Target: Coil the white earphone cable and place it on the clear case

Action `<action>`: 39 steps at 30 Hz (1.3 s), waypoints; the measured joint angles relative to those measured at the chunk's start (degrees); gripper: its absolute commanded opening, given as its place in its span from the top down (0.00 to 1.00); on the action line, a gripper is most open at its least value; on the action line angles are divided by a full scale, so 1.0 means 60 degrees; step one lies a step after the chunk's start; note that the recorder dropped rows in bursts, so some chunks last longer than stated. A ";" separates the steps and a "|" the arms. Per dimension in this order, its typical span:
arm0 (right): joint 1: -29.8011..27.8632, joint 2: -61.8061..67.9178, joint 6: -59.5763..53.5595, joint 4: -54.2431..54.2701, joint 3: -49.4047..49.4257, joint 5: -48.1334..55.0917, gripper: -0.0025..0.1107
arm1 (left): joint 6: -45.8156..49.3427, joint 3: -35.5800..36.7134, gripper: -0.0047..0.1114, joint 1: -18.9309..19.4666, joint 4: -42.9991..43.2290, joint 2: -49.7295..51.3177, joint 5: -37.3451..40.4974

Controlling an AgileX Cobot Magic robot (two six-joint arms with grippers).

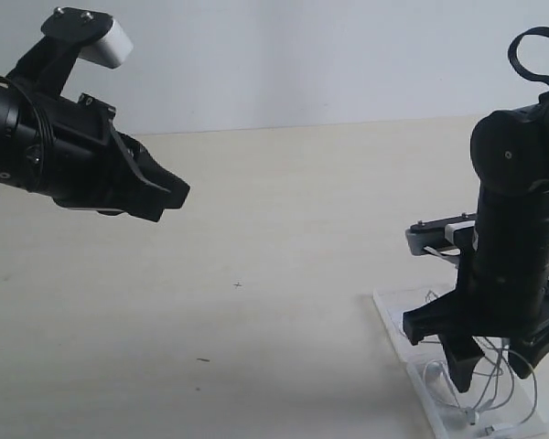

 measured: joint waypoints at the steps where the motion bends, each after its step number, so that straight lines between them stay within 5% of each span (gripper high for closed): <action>1: 0.0000 0.0000 0.0020 0.0000 0.0000 0.0073 0.45 | -0.0002 0.0000 0.96 0.0000 -0.0017 0.0000 0.0019; 25: 0.0000 0.0000 0.0073 0.1305 -0.0798 0.1485 0.45 | 0.0067 0.0003 0.96 0.0000 -0.0226 0.0000 0.0076; 39: 0.0000 -0.0196 -0.0056 0.0579 -0.0821 0.1504 0.45 | 0.0307 0.0020 0.96 0.0000 -0.0232 0.0000 0.0122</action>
